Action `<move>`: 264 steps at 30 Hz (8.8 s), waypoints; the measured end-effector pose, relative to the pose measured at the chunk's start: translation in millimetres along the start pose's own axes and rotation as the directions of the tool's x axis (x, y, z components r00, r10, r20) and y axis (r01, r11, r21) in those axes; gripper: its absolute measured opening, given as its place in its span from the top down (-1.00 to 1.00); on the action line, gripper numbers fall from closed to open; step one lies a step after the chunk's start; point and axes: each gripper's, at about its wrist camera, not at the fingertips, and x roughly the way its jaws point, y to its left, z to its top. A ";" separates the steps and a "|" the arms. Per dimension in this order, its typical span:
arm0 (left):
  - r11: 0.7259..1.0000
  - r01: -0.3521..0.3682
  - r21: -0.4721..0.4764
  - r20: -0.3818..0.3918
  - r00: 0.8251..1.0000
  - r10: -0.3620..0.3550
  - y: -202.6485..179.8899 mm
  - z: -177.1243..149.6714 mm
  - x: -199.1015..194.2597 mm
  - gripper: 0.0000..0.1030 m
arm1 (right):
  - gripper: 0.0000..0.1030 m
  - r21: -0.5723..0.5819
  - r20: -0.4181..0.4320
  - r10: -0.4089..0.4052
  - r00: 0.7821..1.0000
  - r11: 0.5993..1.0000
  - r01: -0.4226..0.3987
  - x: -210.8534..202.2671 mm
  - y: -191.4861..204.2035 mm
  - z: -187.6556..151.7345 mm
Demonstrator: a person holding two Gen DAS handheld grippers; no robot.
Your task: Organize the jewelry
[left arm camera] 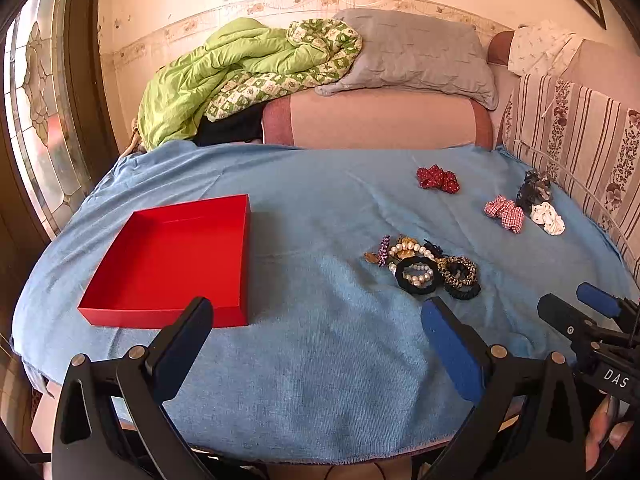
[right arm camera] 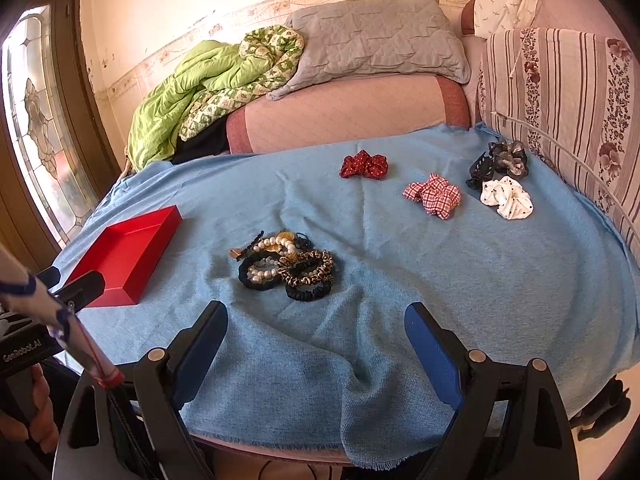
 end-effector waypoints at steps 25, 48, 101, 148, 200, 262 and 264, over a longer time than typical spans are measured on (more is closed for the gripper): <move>0.984 0.174 0.029 -0.203 0.965 -0.164 -9.7 14.9 113.4 -0.72 | 0.16 0.222 -0.192 0.261 0.946 0.950 -0.217 83.8 -44.0 54.5; 0.927 0.366 -0.084 -0.287 0.882 -0.374 -24.8 25.3 156.8 0.14 | 0.85 0.196 -0.125 0.253 0.959 0.954 -0.226 123.7 -40.2 64.5; 0.951 0.148 -0.273 -0.071 0.982 -0.173 169.5 61.7 135.3 0.86 | 0.85 0.017 -0.116 0.487 0.866 0.873 -0.488 146.1 149.4 95.0; 0.873 -0.134 -0.470 -0.198 0.979 0.045 260.8 43.5 179.1 0.22 | 0.68 -0.013 -0.314 0.519 0.795 0.835 -0.550 259.2 256.8 77.9; 0.934 0.355 -0.029 -0.263 0.899 -0.350 -18.8 45.5 200.0 0.16 | 0.71 0.019 -0.407 0.091 0.909 0.996 -0.091 163.2 -20.3 40.5; 0.949 0.307 -0.070 -0.024 0.951 -0.309 82.1 73.8 140.6 0.83 | 0.71 0.005 -0.161 0.334 0.929 0.941 -0.338 155.9 88.1 82.4; 0.951 0.298 -0.079 -0.024 0.954 -0.300 91.1 71.1 138.5 0.83 | 0.71 -0.004 -0.161 0.338 0.927 0.939 -0.344 156.1 96.9 81.4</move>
